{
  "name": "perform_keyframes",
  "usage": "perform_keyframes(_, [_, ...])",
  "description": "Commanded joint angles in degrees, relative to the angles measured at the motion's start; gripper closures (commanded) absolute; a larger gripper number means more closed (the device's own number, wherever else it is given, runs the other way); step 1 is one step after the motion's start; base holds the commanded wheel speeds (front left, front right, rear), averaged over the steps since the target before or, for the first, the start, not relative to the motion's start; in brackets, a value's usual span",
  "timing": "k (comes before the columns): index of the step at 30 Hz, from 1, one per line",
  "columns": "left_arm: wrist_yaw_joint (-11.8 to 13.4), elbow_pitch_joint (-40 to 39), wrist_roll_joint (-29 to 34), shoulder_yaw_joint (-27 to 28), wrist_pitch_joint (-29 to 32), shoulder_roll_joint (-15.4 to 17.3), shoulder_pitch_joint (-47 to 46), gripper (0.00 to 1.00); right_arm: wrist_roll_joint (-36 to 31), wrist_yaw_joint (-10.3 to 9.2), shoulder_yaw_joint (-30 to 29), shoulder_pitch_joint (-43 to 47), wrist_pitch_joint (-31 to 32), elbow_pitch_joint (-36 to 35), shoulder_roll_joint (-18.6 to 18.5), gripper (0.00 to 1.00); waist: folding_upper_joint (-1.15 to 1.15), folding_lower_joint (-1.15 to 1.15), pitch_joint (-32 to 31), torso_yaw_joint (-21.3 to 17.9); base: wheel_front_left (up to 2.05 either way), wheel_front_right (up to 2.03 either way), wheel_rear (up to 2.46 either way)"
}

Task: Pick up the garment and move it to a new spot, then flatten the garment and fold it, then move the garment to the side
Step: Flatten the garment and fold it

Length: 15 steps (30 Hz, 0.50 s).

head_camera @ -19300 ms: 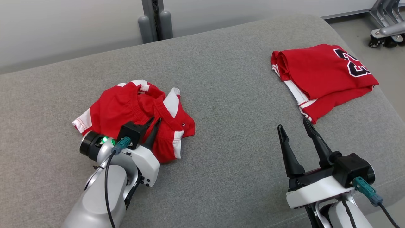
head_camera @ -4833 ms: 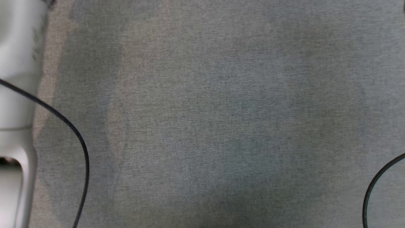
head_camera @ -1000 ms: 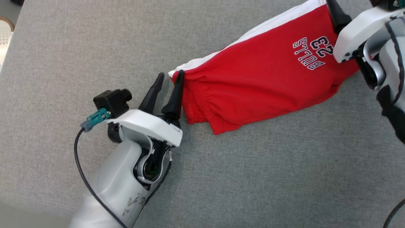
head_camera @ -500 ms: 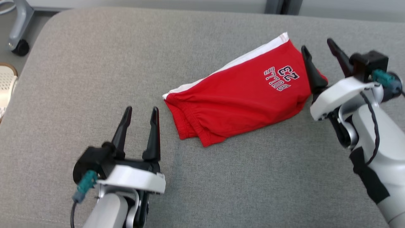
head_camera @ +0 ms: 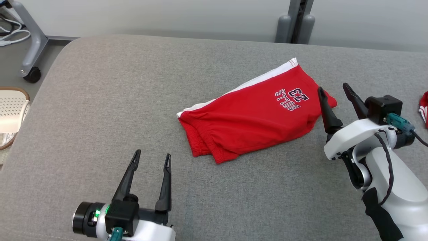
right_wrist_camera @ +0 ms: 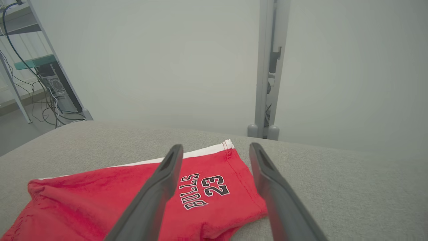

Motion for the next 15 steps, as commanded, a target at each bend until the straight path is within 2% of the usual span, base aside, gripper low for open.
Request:
perform_keyframes(1, [0.50,-0.40,1.35,0.25,-0.17,0.37,0.90,0.00,0.28,0.02,-0.55,0.95,-0.29,0.29,0.00,0.00,0.00,0.00,-0.09,0.40,0.00,0.00,0.00])
perform_keyframes(7, [0.22,-1.13,3.64,-0.04,-0.17,0.01,1.12,0.00,2.99,0.02,-2.34,-0.07,-0.29,3.48,-0.75,0.00,0.00,0.00,1.67,1.83,0.00,0.00,0.00])
perform_keyframes(15, [-0.93,-0.91,3.81,-1.51,-0.18,-1.04,-0.91,0.00,6.91,0.02,-2.40,-6.62,0.96,15.42,-2.93,0.00,0.00,0.00,5.41,4.26,0.00,0.00,0.00])
